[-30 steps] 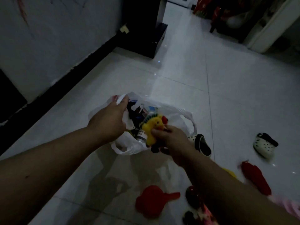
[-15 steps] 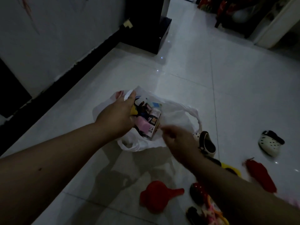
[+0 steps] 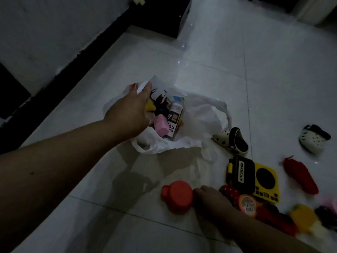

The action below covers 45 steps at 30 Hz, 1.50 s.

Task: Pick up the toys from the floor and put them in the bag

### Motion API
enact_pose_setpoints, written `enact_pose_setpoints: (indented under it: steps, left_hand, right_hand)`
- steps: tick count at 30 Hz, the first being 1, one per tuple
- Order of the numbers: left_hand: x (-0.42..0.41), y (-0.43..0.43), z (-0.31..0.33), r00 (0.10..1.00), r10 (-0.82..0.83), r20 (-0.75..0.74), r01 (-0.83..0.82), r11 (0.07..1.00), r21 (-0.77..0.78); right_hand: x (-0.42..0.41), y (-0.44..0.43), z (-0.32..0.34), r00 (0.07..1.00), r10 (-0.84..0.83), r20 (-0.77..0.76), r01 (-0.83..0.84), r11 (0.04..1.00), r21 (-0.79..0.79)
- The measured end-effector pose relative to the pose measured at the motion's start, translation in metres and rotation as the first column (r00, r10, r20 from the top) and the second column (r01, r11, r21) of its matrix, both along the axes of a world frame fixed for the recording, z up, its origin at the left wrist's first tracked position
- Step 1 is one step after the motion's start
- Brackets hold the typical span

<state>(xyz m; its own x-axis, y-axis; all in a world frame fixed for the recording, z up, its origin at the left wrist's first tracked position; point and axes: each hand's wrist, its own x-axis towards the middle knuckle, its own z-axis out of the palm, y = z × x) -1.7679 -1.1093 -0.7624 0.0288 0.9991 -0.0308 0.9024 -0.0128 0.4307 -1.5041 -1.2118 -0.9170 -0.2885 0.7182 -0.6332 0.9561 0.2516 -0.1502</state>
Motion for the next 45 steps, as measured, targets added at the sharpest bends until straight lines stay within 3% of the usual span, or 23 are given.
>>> enact_pose_setpoints:
  steps: [3,6,8,11,13,20,21,23,25,26,29,32,34,36,38,41,43,45]
  left_hand:
    - [0.000,0.000,0.001,1.000,0.002,-0.010,-0.002,1.000,0.004]
    - [-0.001,0.000,0.003,1.000,0.001,0.004,-0.001,1.000,-0.003]
    - [-0.002,0.000,0.003,1.000,0.005,-0.003,-0.005,1.000,0.000]
    - [-0.002,0.000,0.002,1.000,0.008,-0.011,-0.008,1.000,-0.002]
    - [-0.002,0.001,0.003,1.000,0.002,-0.008,-0.002,1.000,-0.013]
    - [-0.001,0.001,0.004,0.999,0.023,-0.033,-0.024,1.000,-0.011]
    - [-0.001,0.001,0.003,0.999,0.025,-0.034,-0.025,1.000,-0.008]
    - [-0.002,0.001,0.003,0.999,0.021,-0.027,-0.021,1.000,-0.004]
    - [-0.001,0.002,0.002,0.999,0.021,-0.030,-0.021,1.000,-0.003]
    - [0.000,0.002,0.001,0.999,0.023,-0.032,-0.023,1.000,-0.005]
    - [0.002,0.002,0.003,0.999,0.031,-0.039,-0.032,0.999,-0.011]
    - [0.003,0.003,0.003,0.998,0.045,-0.042,-0.046,0.999,-0.015]
    - [0.003,0.002,0.001,0.998,0.041,-0.039,-0.042,0.999,-0.023]
    - [0.003,0.002,-0.001,0.999,0.029,-0.038,-0.030,0.999,-0.030]
    - [0.003,0.003,-0.002,0.999,0.020,-0.042,-0.021,1.000,-0.018]
    - [0.003,0.004,-0.002,0.999,0.025,-0.041,-0.025,1.000,-0.003]
    - [0.003,0.006,-0.003,0.999,0.024,-0.046,-0.024,1.000,0.003]
    - [0.003,0.007,-0.003,0.998,0.027,-0.051,-0.027,1.000,0.004]
  right_hand:
    - [0.000,-0.001,0.002,0.984,-0.146,-0.102,0.137,0.986,-0.090]
    - [0.000,-0.005,0.006,0.904,-0.371,-0.214,0.330,0.922,-0.203]
    - [0.000,-0.009,0.012,0.777,-0.570,-0.268,0.492,0.815,-0.307]
    - [-0.001,-0.014,0.021,0.491,-0.804,-0.336,0.650,0.595,-0.473]
    - [0.000,-0.014,0.026,0.419,-0.845,-0.333,0.679,0.535,-0.503]
    - [-0.001,-0.009,0.019,0.501,-0.810,-0.303,0.706,0.586,-0.399]
    - [-0.004,-0.008,0.017,0.532,-0.794,-0.294,0.714,0.607,-0.348]
    - [-0.009,-0.008,0.018,0.678,-0.671,-0.298,0.682,0.727,-0.084]
    - [-0.020,-0.011,0.023,0.874,-0.360,-0.327,0.437,0.876,0.202]
    - [-0.027,-0.011,0.025,0.921,-0.179,-0.345,0.274,0.928,0.252]
    - [-0.057,-0.006,0.012,0.918,0.235,-0.319,-0.175,0.963,0.206]
    - [-0.090,0.004,-0.003,0.930,0.333,-0.158,-0.321,0.942,0.093]
    - [-0.102,0.009,-0.003,0.940,0.334,-0.069,-0.326,0.939,0.107]
    - [-0.103,0.012,0.000,0.944,0.320,-0.080,-0.306,0.940,0.149]
    - [-0.095,0.013,0.005,0.954,0.240,-0.180,-0.215,0.965,0.148]
    - [-0.074,0.015,0.019,0.899,0.000,-0.438,0.087,0.980,0.179]
    - [-0.055,0.014,0.028,0.858,-0.044,-0.512,0.250,0.905,0.343]
    - [-0.030,0.016,0.025,0.895,0.007,-0.446,0.275,0.779,0.564]
